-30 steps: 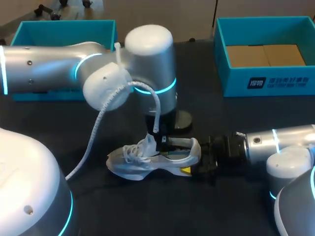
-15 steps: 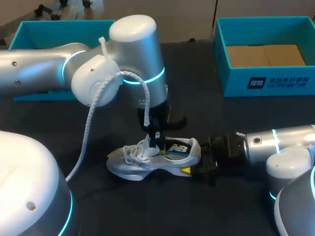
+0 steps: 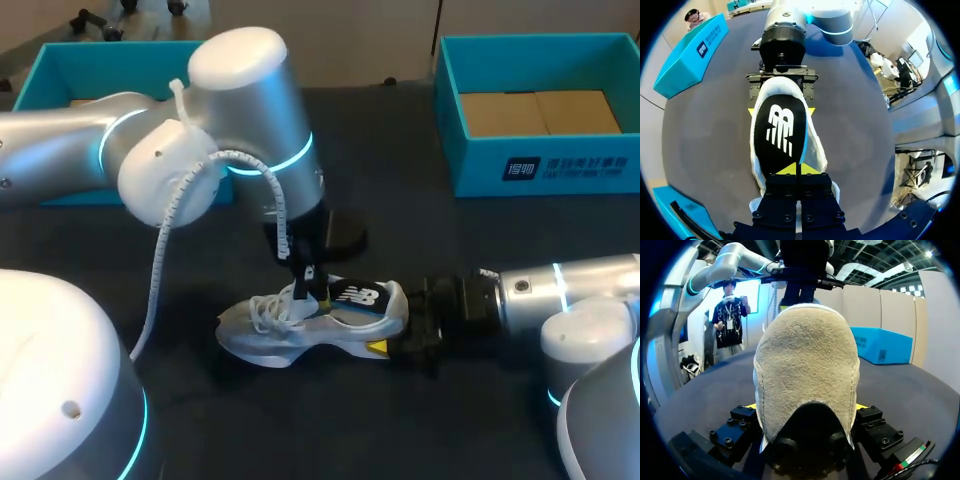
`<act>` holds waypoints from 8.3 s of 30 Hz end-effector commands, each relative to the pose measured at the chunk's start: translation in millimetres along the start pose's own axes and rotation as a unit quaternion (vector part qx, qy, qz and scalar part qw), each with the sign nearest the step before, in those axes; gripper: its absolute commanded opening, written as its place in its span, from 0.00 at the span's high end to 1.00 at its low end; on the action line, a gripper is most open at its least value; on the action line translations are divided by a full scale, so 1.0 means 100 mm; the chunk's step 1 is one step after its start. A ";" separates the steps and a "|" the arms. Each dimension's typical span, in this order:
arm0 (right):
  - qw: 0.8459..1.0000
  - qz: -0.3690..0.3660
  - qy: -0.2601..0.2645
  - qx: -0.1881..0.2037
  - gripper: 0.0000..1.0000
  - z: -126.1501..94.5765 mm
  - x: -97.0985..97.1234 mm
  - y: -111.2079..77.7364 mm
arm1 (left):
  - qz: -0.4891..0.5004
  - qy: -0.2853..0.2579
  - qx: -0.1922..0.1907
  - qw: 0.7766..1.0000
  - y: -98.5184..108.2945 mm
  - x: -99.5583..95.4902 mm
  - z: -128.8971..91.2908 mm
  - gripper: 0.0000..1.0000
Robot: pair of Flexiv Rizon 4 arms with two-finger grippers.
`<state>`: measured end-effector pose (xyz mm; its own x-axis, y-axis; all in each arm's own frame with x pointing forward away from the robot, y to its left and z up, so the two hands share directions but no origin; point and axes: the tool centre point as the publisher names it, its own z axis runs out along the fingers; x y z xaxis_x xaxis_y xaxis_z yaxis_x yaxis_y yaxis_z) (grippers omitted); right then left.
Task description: Take the shoe out of the shoebox, open the shoe tongue, remove and reinsert the insole, then place the shoe into the shoebox
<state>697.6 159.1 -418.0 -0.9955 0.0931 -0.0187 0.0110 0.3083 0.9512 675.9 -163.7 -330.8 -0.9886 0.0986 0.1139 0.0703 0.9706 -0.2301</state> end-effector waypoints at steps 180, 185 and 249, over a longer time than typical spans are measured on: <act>1.000 0.000 -0.001 0.002 1.00 0.01 0.01 0.01 | 0.086 -0.425 -0.073 0.898 -0.59 0.10 0.12 0.61; 1.000 0.000 -0.001 0.002 1.00 0.01 0.01 0.01 | 0.088 -0.431 -0.073 0.895 -0.61 0.08 0.12 0.62; 1.000 0.000 -0.001 0.002 1.00 0.01 0.01 0.01 | -0.059 -0.438 0.058 0.895 -0.99 -0.10 -0.19 1.00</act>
<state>697.5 158.7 -418.3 -0.9954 0.0937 -0.0187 0.0111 0.3083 0.9512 681.8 -249.4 -290.1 -0.7188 -0.2612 -0.6443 0.0025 0.9258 -0.3781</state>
